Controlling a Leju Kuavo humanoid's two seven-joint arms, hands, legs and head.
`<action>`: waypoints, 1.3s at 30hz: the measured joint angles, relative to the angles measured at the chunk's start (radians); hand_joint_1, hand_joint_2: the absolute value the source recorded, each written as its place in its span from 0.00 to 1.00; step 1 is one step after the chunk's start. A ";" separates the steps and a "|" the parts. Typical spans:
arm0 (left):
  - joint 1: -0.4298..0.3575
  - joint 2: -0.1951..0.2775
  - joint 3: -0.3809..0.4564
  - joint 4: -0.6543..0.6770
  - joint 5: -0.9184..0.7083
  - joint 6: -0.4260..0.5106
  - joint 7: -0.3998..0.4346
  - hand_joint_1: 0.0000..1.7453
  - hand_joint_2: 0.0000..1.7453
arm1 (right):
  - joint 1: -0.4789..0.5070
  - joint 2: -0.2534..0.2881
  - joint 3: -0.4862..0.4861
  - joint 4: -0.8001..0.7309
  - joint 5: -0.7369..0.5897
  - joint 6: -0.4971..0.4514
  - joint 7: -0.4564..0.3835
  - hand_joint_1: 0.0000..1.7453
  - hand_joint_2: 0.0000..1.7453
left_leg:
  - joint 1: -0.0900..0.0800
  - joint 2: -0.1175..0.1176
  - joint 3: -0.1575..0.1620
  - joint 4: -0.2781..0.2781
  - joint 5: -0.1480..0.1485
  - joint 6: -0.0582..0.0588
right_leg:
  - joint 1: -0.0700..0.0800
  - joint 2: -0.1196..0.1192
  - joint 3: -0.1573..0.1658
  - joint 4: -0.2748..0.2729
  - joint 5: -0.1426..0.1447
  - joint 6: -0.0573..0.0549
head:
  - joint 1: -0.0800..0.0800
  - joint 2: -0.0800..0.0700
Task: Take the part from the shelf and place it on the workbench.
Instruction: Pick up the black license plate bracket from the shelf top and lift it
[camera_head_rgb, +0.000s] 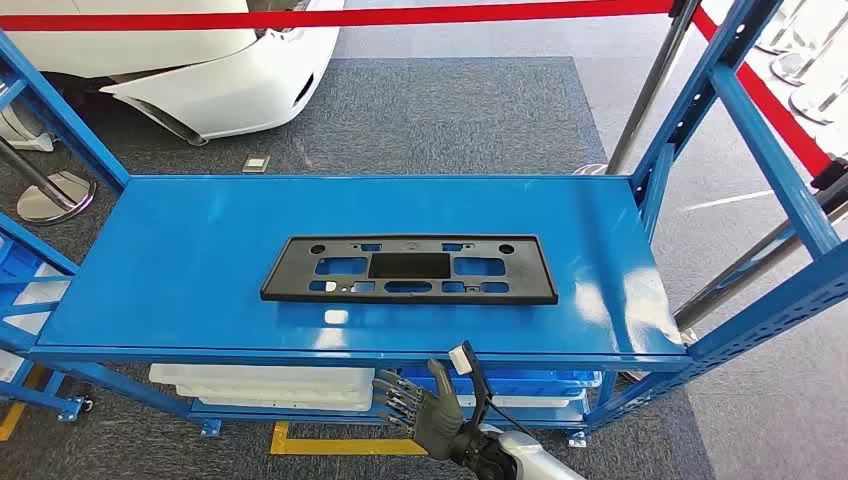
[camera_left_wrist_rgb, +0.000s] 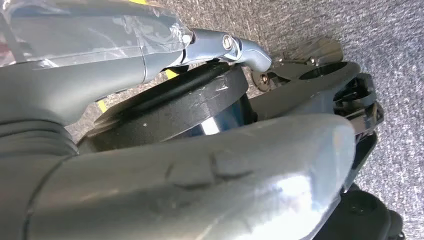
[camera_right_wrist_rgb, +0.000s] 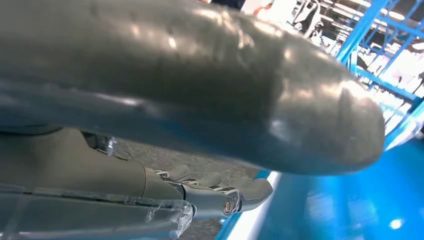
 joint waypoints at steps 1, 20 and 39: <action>0.000 0.000 0.000 0.000 0.000 0.001 -0.002 0.00 0.00 | -0.003 0.001 0.001 0.000 0.004 0.000 0.000 0.00 0.00 | 0.000 0.000 0.000 0.000 0.000 0.000 | 0.000 0.000 0.000 0.000 0.000 0.000 | 0.000 0.000; 0.001 -0.002 0.000 0.000 -0.006 -0.002 -0.014 0.00 0.00 | -0.016 0.018 0.004 0.021 -0.107 0.271 0.009 0.00 0.00 | 0.001 0.000 -0.011 0.001 0.000 0.000 | 0.001 0.001 -0.011 0.000 0.000 0.000 | 0.002 0.000; 0.005 -0.002 0.000 0.000 0.006 -0.002 -0.035 0.00 0.00 | -0.052 0.051 0.005 0.022 -0.145 0.270 -0.002 0.00 0.00 | 0.001 -0.002 -0.009 0.003 0.001 0.002 | 0.001 0.000 -0.006 -0.001 0.001 0.004 | 0.001 0.000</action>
